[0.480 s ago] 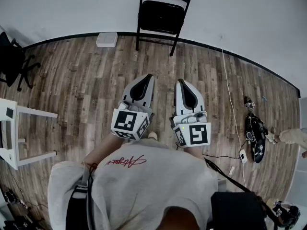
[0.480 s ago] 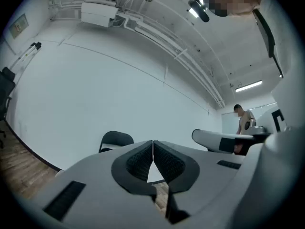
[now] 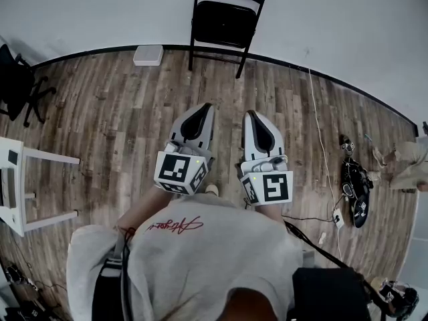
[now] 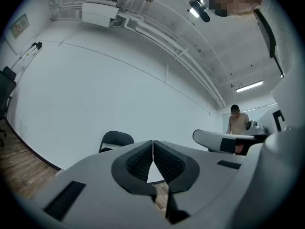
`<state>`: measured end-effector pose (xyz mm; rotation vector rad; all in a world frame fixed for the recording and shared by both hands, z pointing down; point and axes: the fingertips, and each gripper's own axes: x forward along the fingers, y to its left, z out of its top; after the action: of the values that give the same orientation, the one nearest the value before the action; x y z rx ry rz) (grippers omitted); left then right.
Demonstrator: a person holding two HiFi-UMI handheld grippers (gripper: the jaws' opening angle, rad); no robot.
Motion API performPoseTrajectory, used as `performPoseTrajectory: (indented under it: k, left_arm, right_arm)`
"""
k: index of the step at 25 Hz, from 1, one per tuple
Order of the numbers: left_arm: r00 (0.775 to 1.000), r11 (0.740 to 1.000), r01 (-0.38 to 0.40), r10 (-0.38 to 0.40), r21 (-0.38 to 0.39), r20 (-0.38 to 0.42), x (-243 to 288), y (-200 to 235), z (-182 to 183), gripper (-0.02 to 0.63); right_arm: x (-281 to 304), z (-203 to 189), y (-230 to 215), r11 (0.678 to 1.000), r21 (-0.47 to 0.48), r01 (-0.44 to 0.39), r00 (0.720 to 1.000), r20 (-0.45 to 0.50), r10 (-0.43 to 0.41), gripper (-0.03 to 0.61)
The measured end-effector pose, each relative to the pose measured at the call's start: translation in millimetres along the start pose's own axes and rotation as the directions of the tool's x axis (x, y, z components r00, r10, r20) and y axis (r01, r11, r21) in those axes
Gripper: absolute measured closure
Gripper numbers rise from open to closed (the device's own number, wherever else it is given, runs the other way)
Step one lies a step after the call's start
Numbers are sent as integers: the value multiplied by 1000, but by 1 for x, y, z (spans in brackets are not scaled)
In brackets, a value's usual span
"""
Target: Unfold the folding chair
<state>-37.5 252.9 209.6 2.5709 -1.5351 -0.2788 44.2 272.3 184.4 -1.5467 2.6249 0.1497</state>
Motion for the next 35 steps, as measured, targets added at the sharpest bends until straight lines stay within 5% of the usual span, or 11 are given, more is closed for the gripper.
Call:
performPoseTrajectory:
  k: [23, 35]
  left_arm:
    - [997, 997, -73, 73, -17, -3, 42, 5, -17, 595]
    - [1000, 1000, -2, 2, 13, -17, 194, 122, -18, 595]
  right_arm:
    - [23, -16, -43, 998, 33, -54, 999, 4, 54, 560]
    - [200, -46, -100, 1000, -5, -24, 999, 37, 25, 560]
